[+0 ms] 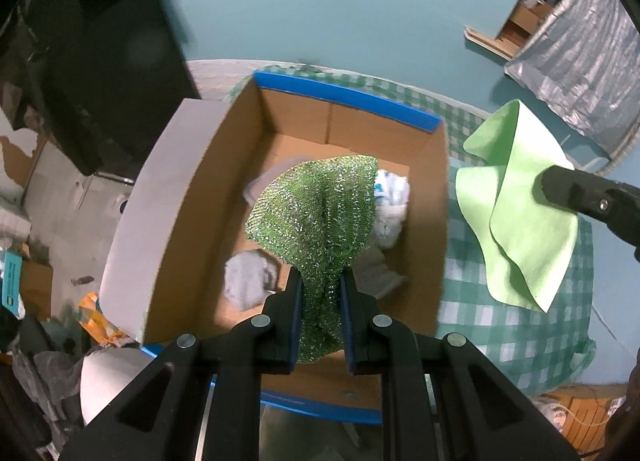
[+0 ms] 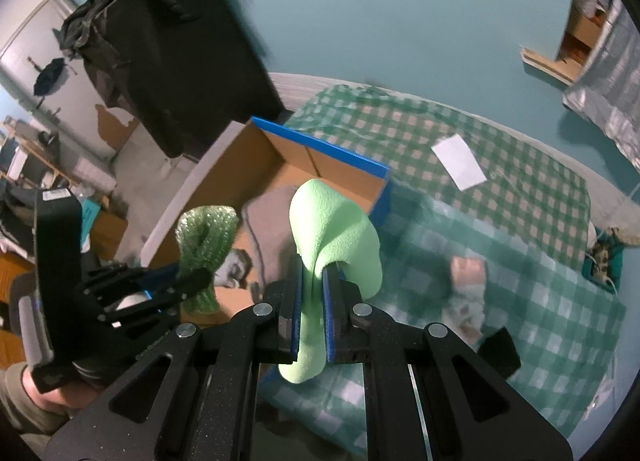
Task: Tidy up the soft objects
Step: 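Carry the green scrubber and light-green cloth over the box with both tools, then open both tools to drop the scrubber and cloth into the box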
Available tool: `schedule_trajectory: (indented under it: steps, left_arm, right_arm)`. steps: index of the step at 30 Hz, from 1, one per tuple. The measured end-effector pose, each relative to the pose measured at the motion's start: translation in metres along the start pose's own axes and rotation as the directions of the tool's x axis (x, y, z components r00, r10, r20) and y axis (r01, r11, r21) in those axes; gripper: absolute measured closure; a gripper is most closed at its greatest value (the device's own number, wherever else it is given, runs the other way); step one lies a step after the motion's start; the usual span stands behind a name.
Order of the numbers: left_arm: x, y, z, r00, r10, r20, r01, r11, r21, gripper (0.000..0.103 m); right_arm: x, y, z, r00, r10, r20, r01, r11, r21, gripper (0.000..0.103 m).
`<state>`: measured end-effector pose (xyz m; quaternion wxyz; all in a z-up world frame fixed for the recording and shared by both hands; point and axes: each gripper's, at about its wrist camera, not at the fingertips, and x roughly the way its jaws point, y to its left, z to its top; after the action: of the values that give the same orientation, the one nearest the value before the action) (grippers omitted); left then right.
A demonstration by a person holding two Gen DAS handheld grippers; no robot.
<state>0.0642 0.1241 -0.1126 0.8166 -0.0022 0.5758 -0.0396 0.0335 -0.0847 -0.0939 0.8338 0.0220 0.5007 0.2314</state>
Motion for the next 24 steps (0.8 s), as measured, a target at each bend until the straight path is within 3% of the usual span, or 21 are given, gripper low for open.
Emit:
schedule_trajectory:
  steps: [12,24]
  left_arm:
    - [0.0,0.039,0.003,0.999,0.041,0.007,-0.041,0.997,-0.063,0.086]
    - [0.015,0.063,0.001,0.997,0.073,-0.036,-0.076,0.99,-0.118,0.083]
  right_arm:
    - [0.033,0.04,0.024,0.999,0.04,-0.03,-0.042,0.996,-0.078,0.094]
    - [0.076,0.059,0.025,0.994,0.041,-0.103,-0.053,0.992,-0.113,0.094]
